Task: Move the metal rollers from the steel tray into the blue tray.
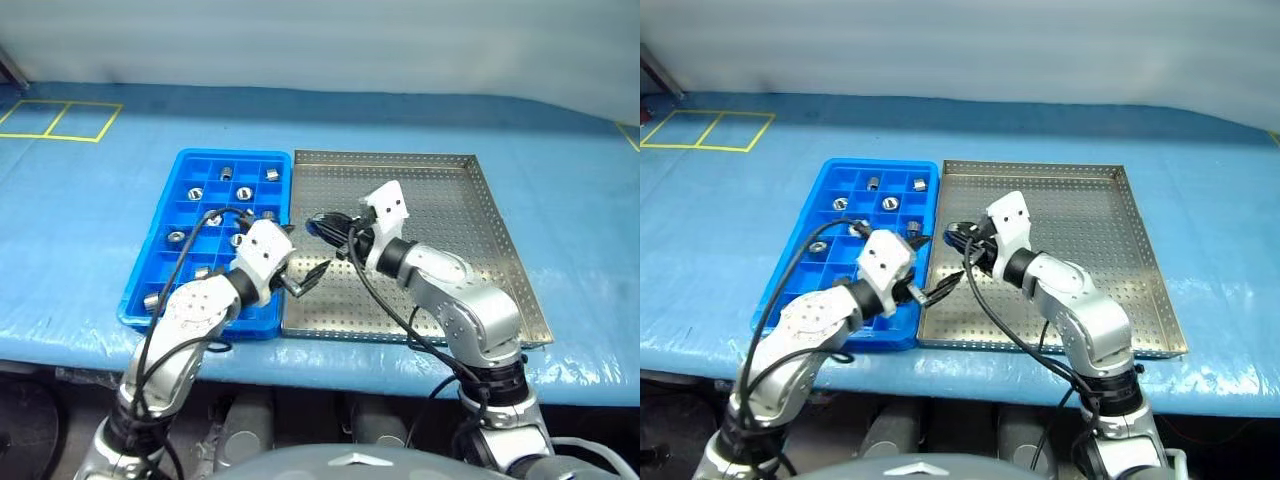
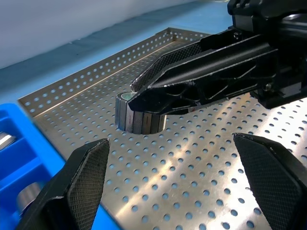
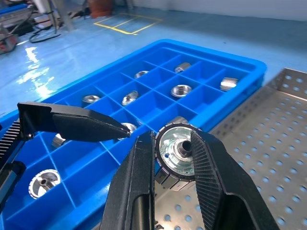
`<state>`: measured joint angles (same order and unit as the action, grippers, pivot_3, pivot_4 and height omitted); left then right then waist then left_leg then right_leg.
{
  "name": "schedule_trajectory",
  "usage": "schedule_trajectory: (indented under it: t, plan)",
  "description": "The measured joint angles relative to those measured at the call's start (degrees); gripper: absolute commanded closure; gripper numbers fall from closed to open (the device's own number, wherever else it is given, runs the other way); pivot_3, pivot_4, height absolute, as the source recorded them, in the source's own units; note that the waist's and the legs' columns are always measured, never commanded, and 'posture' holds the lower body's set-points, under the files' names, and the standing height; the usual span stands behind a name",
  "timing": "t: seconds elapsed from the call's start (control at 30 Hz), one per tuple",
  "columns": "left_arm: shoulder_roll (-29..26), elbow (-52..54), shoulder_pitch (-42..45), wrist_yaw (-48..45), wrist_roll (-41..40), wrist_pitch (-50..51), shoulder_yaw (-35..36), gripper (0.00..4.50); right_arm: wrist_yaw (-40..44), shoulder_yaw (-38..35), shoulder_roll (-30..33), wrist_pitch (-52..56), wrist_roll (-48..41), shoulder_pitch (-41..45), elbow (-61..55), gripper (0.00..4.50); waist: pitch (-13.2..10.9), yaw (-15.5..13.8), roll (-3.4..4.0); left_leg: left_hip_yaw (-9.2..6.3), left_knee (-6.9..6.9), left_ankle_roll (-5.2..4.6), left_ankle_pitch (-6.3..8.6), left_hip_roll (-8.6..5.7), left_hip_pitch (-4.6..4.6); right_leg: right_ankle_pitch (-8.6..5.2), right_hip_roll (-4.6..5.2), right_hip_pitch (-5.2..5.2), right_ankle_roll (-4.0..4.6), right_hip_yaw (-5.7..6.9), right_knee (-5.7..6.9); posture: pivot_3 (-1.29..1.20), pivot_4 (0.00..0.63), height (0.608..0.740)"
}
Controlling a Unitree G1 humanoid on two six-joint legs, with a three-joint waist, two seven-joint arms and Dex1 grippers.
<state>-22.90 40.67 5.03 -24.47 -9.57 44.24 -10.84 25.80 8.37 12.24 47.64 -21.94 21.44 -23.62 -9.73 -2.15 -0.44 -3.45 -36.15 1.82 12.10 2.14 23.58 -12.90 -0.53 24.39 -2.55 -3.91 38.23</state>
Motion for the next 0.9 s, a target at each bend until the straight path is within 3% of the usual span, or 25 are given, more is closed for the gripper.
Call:
schedule_trajectory:
  t: [0.27,0.43,0.9]
  plan:
    - [-1.83,6.95,-5.07,6.06,1.69,5.62,7.81,0.00,4.28,5.70,-1.12,-2.40,0.22,3.20,5.46,3.75,0.00,-4.53,-0.01,-0.02,0.00,0.00,0.00,-0.02,0.01,-0.03,0.02,0.00,0.05,0.05,-0.03,0.44,0.150,0.740]
    - [-1.93,6.89,-5.69,7.80,2.27,6.59,8.14,0.00,4.37,9.98,0.25,-3.19,3.57,3.23,9.07,3.75,0.00,-6.94,-0.03,0.00,0.00,0.01,0.00,-0.03,0.03,-0.12,0.05,0.00,0.21,0.05,-0.09,0.44,0.150,0.740]
    - [-2.16,4.25,-4.59,7.91,2.20,6.50,6.94,0.00,2.89,10.35,1.18,-2.96,5.83,0.28,9.11,3.75,0.00,-8.44,-0.04,0.03,0.01,0.02,0.00,-0.01,0.07,-0.12,0.03,0.04,0.21,0.04,-0.13,0.40,0.150,0.740]
